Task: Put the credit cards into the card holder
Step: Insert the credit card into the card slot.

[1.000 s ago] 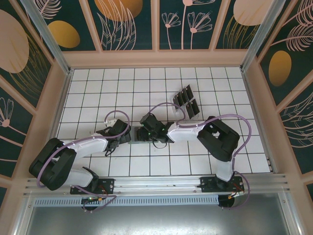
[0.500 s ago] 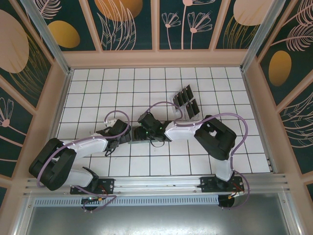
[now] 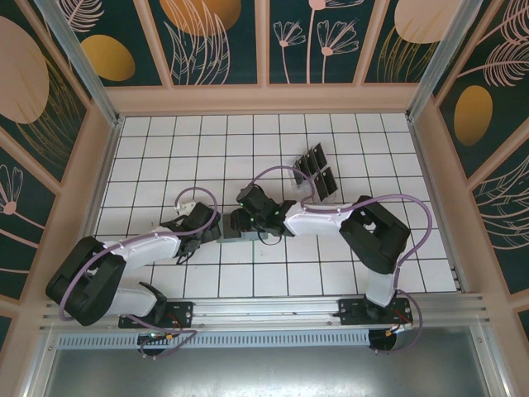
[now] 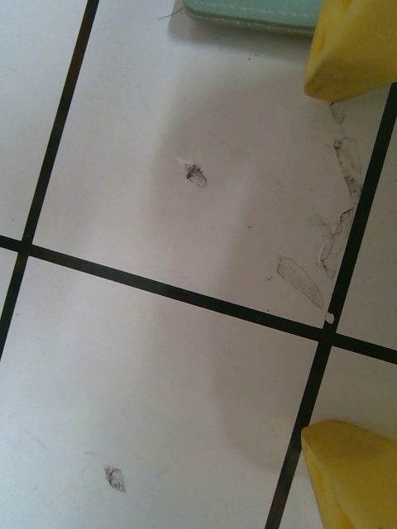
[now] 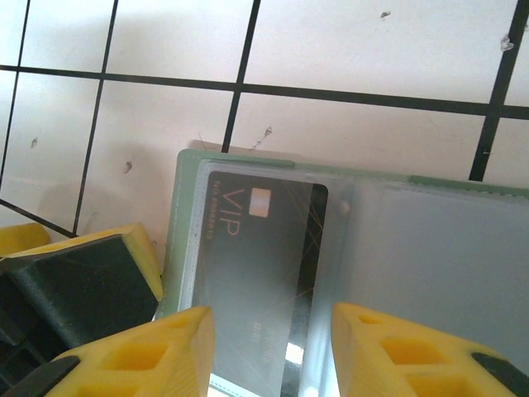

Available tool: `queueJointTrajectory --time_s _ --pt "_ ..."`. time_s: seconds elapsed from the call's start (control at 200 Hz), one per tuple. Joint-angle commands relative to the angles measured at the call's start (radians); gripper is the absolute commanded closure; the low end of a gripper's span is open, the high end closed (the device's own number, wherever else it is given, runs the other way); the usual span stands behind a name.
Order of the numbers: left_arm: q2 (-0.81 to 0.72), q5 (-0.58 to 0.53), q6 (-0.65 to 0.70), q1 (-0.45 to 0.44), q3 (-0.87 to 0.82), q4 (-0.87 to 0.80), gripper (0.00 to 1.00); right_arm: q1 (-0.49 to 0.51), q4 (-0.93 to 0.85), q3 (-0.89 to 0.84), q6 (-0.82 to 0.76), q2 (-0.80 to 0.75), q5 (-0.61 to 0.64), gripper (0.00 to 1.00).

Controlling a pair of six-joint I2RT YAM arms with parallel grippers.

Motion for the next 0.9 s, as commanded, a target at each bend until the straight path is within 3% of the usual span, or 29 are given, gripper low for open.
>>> queueJointTrajectory --time_s 0.0,0.896 --pt "-0.007 -0.020 -0.021 0.005 -0.004 -0.025 0.01 -0.010 0.001 0.027 -0.025 0.032 0.020 0.59" --pt "0.052 0.020 -0.011 0.005 -0.005 0.016 0.01 -0.009 0.039 0.060 -0.024 0.113 -0.073 0.64"
